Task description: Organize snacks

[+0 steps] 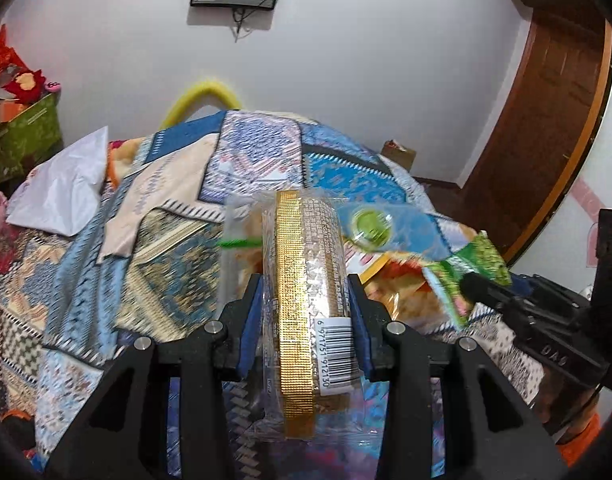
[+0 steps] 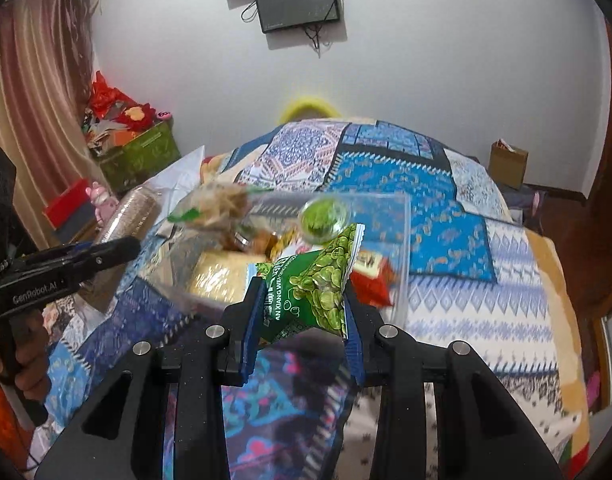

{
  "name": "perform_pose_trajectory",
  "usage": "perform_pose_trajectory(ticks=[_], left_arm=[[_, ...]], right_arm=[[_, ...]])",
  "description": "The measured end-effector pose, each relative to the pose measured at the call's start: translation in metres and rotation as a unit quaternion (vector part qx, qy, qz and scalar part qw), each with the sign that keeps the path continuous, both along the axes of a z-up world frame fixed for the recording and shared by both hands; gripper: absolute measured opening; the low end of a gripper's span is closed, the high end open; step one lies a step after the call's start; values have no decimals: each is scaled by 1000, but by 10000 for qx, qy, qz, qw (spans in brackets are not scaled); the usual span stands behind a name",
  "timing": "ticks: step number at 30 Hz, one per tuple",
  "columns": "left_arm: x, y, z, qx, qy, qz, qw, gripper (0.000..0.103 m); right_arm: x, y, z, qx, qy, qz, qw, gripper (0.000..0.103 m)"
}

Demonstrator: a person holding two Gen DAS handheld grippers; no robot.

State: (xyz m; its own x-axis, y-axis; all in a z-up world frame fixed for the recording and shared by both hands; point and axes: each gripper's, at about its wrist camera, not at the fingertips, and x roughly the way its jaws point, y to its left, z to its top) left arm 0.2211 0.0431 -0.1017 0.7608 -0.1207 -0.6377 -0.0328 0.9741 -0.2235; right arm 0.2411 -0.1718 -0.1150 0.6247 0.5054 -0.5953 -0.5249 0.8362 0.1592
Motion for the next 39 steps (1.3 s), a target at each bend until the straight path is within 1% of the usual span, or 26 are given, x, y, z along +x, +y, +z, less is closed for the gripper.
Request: perform_pose_trajectory(ticks=[6, 12, 18, 23, 25, 27, 30, 31, 32, 33, 34, 39], left_arm=[[42, -16, 3, -160, 2, -94, 9998, 39], [75, -28, -2, -65, 65, -132, 9999, 39], [91, -27, -24, 24, 344, -90, 9994, 39], [94, -27, -32, 252, 361, -62, 9990, 39], [94, -28, -33, 258, 387, -113, 9989, 41], [93, -29, -33, 234, 399, -161, 9988, 47], [90, -31, -29, 202, 368, -214, 9989, 54], [89, -32, -28, 209, 352, -219, 9989, 54], [86, -33, -25, 202, 326, -194, 9991, 58], [85, -33, -22, 212, 305, -160, 9992, 63], [82, -32, -19, 239, 258, -114, 9993, 64], [59, -25, 6, 229, -60, 34, 9997, 64]], right_arm=[[26, 10, 5, 9, -50, -42, 10000, 33], [51, 21, 4, -32, 9, -44, 10000, 33], [59, 36, -6, -172, 99, 118, 9997, 33], [60, 43, -21, -331, 288, 270, 9987, 33], [62, 43, -25, -317, 389, 277, 9984, 35], [63, 43, -27, -336, 478, 261, 9980, 35], [59, 43, -24, -448, 431, 233, 9978, 42], [57, 42, -22, -475, 379, 210, 9979, 49], [55, 41, -19, -495, 305, 178, 9981, 57], [51, 39, -15, -548, 181, 118, 9983, 59], [49, 38, -11, -572, 104, 95, 9983, 62], [40, 26, 7, -433, -45, 43, 9990, 62]])
